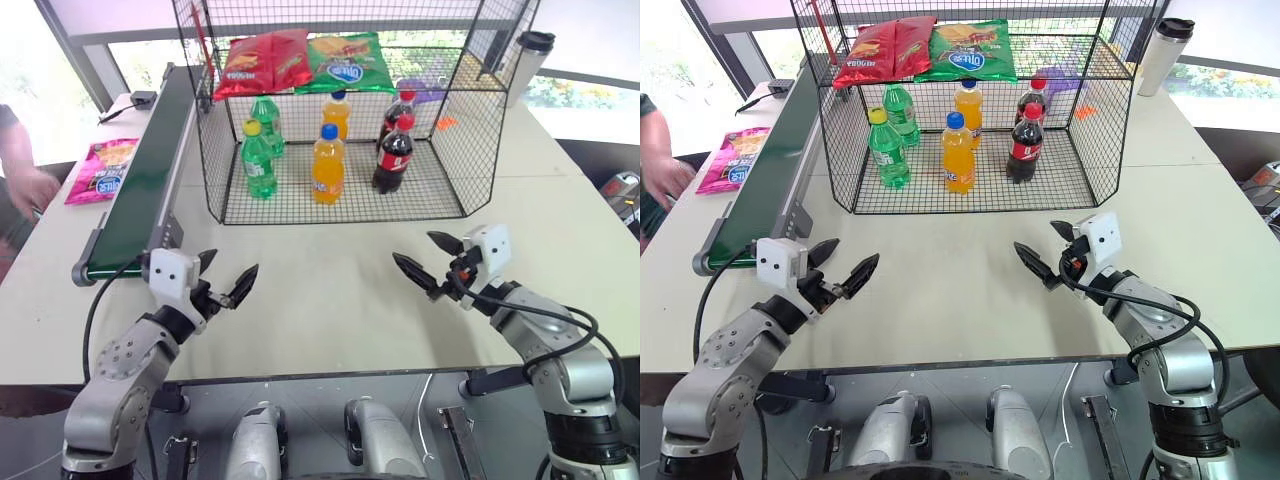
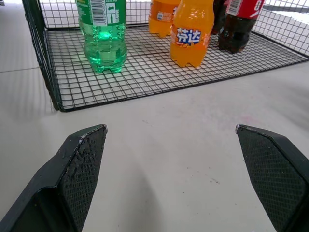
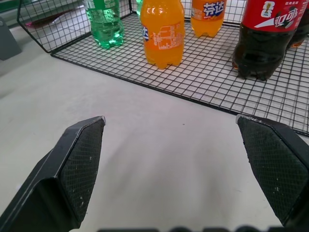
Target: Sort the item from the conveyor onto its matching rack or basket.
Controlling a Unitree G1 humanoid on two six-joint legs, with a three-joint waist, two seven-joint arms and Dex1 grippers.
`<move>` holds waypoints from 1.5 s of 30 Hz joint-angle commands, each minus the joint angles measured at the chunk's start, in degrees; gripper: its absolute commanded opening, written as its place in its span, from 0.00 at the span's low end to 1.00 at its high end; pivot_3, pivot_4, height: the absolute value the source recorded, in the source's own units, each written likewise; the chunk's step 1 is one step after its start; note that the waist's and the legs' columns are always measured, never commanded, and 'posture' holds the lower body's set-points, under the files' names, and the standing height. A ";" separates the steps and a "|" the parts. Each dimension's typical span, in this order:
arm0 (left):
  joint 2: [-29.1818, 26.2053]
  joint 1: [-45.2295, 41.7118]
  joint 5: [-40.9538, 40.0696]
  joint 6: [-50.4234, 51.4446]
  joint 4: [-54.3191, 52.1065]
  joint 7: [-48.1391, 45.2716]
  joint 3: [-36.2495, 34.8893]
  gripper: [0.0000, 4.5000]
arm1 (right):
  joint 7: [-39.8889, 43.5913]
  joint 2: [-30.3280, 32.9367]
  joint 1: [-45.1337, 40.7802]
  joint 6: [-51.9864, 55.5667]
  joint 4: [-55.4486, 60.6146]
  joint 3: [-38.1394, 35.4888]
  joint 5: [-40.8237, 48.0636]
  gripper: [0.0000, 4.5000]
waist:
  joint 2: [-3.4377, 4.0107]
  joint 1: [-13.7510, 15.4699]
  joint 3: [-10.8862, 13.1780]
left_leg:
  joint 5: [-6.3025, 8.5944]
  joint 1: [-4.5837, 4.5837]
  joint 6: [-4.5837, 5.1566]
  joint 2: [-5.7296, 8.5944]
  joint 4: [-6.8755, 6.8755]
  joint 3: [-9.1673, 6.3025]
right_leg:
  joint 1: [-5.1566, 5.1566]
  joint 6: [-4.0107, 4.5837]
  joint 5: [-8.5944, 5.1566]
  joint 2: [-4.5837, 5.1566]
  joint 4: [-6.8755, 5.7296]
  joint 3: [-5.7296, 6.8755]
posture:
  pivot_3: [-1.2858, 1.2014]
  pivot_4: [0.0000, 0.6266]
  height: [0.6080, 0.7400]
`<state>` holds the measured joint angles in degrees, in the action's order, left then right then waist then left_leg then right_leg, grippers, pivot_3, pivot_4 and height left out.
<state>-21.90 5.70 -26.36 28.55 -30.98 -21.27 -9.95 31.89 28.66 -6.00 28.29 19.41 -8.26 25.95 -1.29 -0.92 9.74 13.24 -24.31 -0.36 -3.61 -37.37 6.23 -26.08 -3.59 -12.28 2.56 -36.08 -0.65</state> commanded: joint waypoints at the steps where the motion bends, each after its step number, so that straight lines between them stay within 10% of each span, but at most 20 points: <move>1: 0.15 -1.06 0.78 -1.21 -1.03 0.26 0.70 0.99 | -0.18 -0.11 -0.87 -1.01 1.17 -0.31 -0.10 1.00 | 0.00 0.00 0.00 | 0.00 0.00 0.00 0.00 0.00 0.00 | 0.00 0.00 0.00 0.00 0.00 0.00 | 0.52 0.24 1.00; 45: 4.62 -10.37 2.69 -0.30 4.14 4.02 4.09 0.99 | 4.79 -0.91 -13.57 -7.20 -19.61 2.14 -5.48 1.00 | 0.00 0.12 0.00 | -0.01 -0.01 0.01 0.05 -0.04 0.03 | 0.05 0.00 0.01 0.00 0.00 0.01 | 0.52 0.24 1.00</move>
<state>-17.81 -3.73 -24.21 28.41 -26.18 -18.18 -7.21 35.35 26.42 -18.14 22.88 0.48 -4.26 19.80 -1.29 -0.80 9.74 13.23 -24.32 -0.35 -3.55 -37.42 6.26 -26.02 -3.60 -12.27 2.56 -36.08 -0.65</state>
